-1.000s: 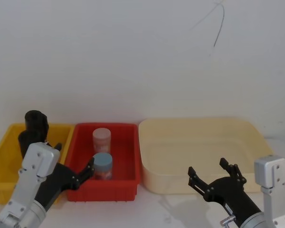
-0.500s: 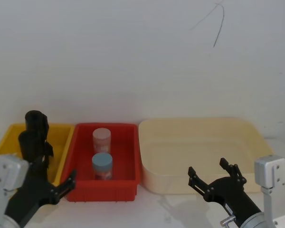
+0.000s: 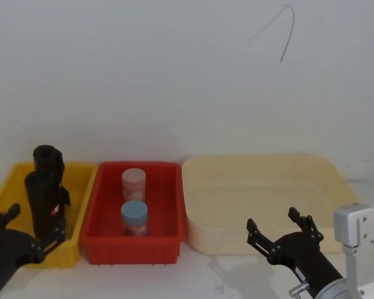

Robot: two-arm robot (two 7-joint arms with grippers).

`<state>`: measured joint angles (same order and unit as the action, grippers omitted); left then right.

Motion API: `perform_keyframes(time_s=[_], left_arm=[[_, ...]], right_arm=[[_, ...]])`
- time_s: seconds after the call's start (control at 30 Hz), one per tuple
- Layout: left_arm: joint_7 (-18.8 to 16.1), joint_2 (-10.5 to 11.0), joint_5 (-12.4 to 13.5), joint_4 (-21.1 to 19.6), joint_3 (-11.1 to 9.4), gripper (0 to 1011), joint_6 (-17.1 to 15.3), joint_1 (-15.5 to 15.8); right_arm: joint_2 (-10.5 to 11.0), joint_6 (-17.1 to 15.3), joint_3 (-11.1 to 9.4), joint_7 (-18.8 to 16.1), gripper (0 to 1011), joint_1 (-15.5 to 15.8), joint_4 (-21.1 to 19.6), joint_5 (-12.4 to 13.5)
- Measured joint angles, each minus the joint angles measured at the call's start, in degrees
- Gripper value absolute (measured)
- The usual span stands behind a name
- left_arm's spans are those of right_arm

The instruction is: Pick up the garbage bag with the one hand and transfer it to the other hand.

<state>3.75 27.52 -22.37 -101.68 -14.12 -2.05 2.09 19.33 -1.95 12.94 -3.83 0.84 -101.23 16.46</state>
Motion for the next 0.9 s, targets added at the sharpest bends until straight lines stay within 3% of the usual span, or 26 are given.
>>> perform_keyframes(time_s=[0.37,0.9], left_arm=[[0.9,-0.93,-0.93,4.29,0.93,1000,-1.63,4.28],[3.25,-3.52,-0.17,13.99,-0.59,1000,-3.44,13.0]], right_arm=[[0.0,0.0,0.0,0.0,1000,0.0,0.0,0.0],[0.0,0.0,0.0,0.0,1000,0.0,0.0,0.0]])
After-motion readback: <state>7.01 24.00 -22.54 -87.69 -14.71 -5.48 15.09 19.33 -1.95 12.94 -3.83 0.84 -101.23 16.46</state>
